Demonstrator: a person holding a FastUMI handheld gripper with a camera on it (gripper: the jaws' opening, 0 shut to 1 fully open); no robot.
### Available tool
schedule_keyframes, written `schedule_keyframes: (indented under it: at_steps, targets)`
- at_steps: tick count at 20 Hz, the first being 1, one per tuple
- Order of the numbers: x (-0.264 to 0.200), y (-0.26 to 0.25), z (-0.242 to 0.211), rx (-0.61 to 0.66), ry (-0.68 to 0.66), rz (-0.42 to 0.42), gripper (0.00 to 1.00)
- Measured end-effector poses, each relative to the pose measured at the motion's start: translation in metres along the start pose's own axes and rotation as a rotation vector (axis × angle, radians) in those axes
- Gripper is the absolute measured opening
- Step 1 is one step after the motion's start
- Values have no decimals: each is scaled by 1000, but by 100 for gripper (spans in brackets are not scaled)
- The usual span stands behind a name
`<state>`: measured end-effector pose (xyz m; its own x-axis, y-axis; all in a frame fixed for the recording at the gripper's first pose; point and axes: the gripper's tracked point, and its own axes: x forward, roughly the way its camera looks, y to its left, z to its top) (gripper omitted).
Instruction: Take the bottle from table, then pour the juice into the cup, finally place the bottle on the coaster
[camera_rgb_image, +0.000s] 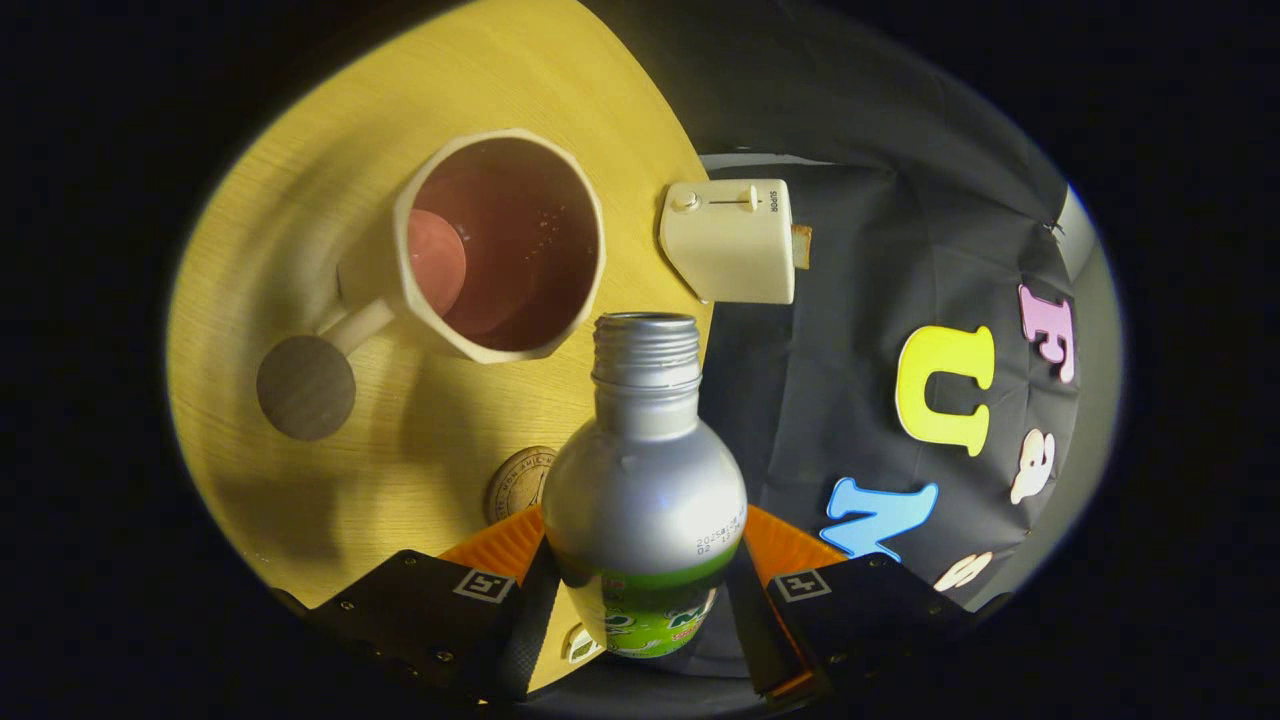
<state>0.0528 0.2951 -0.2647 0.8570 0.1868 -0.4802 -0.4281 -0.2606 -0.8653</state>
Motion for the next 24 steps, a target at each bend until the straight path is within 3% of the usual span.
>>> schedule_keyframes:
  at_steps: [5, 24]
  targets:
    - [2, 4, 0, -27, 2, 24, 79]
    - [4, -22, 3, -170, -38, -41, 79]
